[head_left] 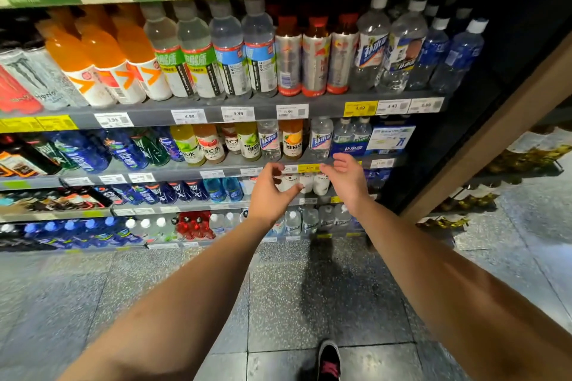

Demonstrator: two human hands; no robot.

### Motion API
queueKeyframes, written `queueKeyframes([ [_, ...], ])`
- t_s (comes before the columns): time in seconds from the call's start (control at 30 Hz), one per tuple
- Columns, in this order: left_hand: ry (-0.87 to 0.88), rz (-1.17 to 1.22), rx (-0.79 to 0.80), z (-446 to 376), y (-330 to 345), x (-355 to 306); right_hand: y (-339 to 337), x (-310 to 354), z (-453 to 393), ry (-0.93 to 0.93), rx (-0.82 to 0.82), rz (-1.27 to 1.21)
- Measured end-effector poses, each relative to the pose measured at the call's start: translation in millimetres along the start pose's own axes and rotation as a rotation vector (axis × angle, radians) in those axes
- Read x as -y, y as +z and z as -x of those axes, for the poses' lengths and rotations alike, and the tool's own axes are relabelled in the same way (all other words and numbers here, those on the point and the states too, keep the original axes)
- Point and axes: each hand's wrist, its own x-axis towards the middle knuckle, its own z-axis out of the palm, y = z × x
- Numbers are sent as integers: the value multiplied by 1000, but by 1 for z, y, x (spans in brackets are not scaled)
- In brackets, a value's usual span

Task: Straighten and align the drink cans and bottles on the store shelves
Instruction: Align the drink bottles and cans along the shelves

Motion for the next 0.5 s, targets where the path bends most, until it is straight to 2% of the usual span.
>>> queueKeyframes([
  [0.17, -27, 18, -44, -29, 19, 16, 15, -21, -30, -67, -6, 53],
  [0.5, -21, 96, -109, -83, 65, 72, 44, -67, -88, -208, -146, 189],
])
